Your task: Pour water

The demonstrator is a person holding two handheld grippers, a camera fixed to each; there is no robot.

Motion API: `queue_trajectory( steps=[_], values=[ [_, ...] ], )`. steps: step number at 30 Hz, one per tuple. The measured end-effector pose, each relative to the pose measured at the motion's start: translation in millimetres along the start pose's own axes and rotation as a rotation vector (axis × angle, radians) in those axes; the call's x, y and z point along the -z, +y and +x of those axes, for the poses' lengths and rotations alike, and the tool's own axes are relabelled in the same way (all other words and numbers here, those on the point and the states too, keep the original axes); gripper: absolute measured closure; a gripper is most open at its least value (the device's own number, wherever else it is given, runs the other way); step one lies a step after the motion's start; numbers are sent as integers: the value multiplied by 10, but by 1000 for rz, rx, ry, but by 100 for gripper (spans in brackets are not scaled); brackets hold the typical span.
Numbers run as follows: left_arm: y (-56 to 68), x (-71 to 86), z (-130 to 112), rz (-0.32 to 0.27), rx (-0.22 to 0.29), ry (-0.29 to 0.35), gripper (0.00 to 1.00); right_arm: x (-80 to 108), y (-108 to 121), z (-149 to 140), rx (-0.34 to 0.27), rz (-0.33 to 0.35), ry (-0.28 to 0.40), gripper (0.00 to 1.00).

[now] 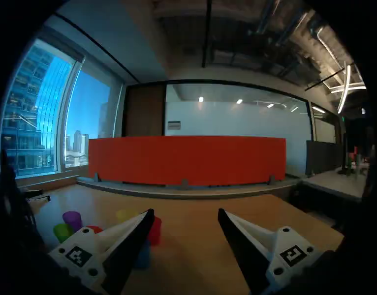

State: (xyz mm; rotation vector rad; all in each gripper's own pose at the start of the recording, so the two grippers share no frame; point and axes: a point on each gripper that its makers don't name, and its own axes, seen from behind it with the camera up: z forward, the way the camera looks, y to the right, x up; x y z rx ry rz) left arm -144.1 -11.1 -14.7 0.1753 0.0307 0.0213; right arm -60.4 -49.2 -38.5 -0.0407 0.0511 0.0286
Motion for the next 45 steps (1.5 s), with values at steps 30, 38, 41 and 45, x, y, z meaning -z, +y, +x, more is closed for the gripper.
queue_trajectory(
  steps=[30, 38, 41, 45],
  values=[
    [-3, 27, 2, 1, -1, 0, 3, -341, 334, -364, -7, -60, 45, 0],
    [-5, 30, -1, 1, 0, 0, 2, -331, 451, -532, -41, -68, 33, 0],
    [-11, 33, -1, 0, 0, 0, 2, -337, 457, -573, -47, -65, 36, 0],
    [-18, 39, -3, 1, 0, 0, 3, -352, 483, -633, -40, -71, 29, 0]
  ],
)
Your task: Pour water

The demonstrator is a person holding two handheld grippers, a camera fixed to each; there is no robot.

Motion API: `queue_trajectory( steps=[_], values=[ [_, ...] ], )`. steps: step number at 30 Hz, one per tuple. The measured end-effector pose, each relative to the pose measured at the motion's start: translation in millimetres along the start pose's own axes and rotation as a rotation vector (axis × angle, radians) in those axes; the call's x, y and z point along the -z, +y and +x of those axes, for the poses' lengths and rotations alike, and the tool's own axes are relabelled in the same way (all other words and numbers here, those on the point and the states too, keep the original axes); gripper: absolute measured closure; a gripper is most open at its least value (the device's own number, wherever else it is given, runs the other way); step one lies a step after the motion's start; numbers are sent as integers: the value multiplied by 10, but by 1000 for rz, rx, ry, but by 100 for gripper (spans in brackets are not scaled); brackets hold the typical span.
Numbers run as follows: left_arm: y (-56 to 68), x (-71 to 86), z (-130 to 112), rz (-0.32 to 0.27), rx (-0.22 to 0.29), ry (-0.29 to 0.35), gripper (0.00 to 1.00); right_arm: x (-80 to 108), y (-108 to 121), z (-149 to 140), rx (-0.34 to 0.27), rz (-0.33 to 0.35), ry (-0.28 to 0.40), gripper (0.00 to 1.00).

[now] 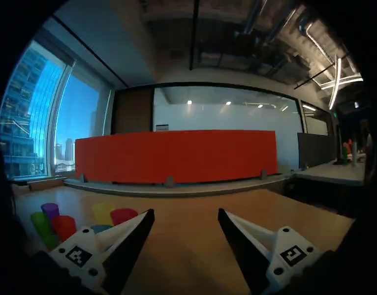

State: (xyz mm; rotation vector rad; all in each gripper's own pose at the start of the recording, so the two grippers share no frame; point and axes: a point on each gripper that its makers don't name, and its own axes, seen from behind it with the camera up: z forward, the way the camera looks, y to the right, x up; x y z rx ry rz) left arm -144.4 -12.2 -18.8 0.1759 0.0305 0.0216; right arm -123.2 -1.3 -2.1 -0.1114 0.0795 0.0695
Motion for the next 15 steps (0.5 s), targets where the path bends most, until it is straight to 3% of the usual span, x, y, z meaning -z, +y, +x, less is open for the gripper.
queue_trajectory(
  steps=[15],
  values=[
    [8, -17, -3, -1, 0, 0, 3, -18, 52, -109, 9, -12, -26, 0]
  ],
)
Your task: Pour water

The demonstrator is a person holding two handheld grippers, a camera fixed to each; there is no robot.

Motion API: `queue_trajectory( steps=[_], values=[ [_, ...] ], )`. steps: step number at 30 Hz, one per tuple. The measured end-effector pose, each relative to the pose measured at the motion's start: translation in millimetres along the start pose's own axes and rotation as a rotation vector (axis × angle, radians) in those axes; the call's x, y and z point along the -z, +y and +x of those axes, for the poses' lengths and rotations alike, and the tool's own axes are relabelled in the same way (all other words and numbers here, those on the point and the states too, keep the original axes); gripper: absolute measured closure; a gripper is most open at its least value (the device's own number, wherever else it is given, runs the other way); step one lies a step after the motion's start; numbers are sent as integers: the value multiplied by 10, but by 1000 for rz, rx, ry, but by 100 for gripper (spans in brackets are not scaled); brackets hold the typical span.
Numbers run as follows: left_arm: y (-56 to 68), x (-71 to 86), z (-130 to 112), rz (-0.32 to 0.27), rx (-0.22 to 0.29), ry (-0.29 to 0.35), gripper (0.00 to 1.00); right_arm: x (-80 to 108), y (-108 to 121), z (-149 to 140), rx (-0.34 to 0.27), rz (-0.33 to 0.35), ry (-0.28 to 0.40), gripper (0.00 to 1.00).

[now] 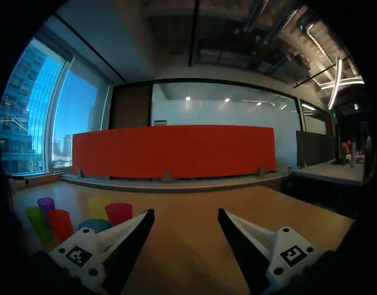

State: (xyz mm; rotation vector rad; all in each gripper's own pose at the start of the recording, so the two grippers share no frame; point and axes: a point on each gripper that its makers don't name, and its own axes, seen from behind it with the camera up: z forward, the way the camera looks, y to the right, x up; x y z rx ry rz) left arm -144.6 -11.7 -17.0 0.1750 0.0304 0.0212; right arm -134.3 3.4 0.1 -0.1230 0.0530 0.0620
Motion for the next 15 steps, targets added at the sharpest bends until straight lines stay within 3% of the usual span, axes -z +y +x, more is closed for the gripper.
queue_trajectory(
  steps=[15],
  values=[
    [1, 13, 4, 1, 0, 0, 3, -23, -15, -38, 19, -4, -19, 0]
  ],
)
